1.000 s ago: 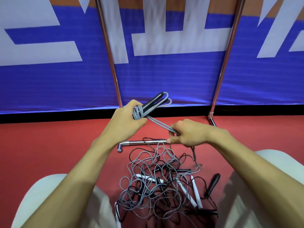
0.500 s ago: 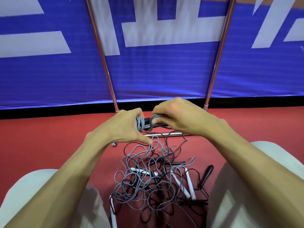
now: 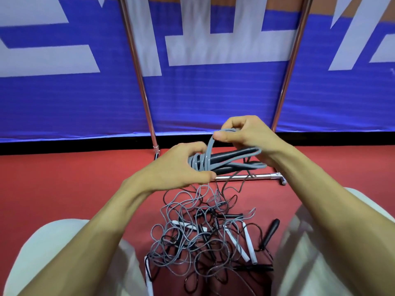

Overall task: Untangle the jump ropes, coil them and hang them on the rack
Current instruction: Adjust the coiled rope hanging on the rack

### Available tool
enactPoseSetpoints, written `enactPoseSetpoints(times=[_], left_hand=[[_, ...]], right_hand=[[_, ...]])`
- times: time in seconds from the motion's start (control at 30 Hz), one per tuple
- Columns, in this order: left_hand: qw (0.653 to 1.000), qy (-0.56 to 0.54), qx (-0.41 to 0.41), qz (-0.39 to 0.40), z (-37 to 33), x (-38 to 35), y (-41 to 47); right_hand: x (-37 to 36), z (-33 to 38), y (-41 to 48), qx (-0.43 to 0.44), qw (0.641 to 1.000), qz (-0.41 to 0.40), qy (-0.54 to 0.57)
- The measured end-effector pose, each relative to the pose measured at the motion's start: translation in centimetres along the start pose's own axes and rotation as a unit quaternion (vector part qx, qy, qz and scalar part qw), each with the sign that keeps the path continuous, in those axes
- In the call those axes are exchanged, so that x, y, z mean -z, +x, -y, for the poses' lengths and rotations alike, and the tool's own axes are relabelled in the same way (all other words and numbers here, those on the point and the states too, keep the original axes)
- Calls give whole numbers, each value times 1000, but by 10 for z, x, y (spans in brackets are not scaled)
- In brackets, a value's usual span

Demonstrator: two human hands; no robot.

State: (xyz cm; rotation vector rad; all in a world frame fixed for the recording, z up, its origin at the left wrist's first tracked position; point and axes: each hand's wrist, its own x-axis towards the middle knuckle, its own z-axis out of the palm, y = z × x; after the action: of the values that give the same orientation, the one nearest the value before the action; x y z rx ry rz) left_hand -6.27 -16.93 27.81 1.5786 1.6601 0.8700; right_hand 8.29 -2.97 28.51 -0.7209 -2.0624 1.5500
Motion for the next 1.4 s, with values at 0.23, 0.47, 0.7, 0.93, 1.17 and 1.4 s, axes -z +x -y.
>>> enactPoseSetpoints(times=[0.23, 0.47, 0.7, 0.93, 1.17, 1.4], left_hand=[[946, -291, -69, -128, 3, 17, 1], [966, -107, 1, -236, 10, 22, 2], [946, 110, 41, -302, 21, 24, 9], [943, 266, 86, -182, 40, 23, 14], [937, 333, 48, -91, 44, 12, 17], [955, 292, -29, 36, 33, -1, 10]], right_hand=[[-20, -12, 11, 39, 998, 28, 28], [-31, -19, 6, 13, 947, 90, -309], [-25, -25, 2, -51, 872, 251, -417], [-22, -11, -6, 129, 857, 202, -456], [-13, -5, -6, 253, 865, 67, -427], [-11, -9, 1, 246, 895, -81, -364]])
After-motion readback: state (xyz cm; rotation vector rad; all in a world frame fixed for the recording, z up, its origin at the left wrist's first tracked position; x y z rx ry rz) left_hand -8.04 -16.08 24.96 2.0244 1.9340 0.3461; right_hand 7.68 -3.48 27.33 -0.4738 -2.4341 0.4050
